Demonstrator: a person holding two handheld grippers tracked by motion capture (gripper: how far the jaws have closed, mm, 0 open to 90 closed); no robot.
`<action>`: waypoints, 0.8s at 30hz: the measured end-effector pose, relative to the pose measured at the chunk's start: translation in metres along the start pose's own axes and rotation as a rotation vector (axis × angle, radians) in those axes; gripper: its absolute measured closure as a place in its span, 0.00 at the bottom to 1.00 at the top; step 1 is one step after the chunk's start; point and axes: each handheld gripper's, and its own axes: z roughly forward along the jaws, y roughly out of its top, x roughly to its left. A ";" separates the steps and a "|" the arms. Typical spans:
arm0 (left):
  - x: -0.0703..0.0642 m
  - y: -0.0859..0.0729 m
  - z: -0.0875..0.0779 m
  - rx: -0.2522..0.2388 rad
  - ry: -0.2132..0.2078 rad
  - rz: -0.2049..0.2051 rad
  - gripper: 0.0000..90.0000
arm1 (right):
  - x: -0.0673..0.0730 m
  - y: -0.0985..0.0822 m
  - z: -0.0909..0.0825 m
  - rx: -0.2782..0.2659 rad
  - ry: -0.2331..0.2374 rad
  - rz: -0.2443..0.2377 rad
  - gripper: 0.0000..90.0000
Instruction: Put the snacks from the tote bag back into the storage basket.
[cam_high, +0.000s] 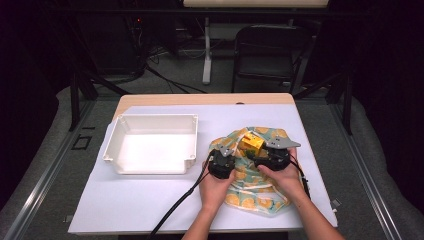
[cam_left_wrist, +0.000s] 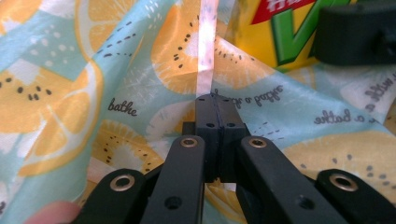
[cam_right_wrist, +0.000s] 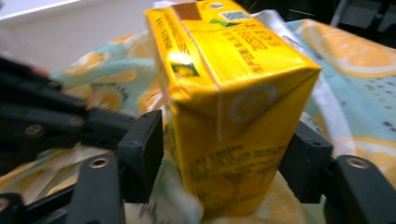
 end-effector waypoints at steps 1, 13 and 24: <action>0.000 0.000 0.000 -0.001 0.002 0.001 1.00 | 0.002 0.000 -0.001 0.007 0.004 -0.014 0.44; -0.001 -0.001 0.000 -0.018 0.004 0.016 1.00 | 0.003 0.005 0.004 -0.029 -0.006 0.039 0.42; -0.002 -0.001 0.000 -0.024 0.007 0.022 1.00 | 0.006 0.014 -0.002 -0.070 -0.013 0.041 0.45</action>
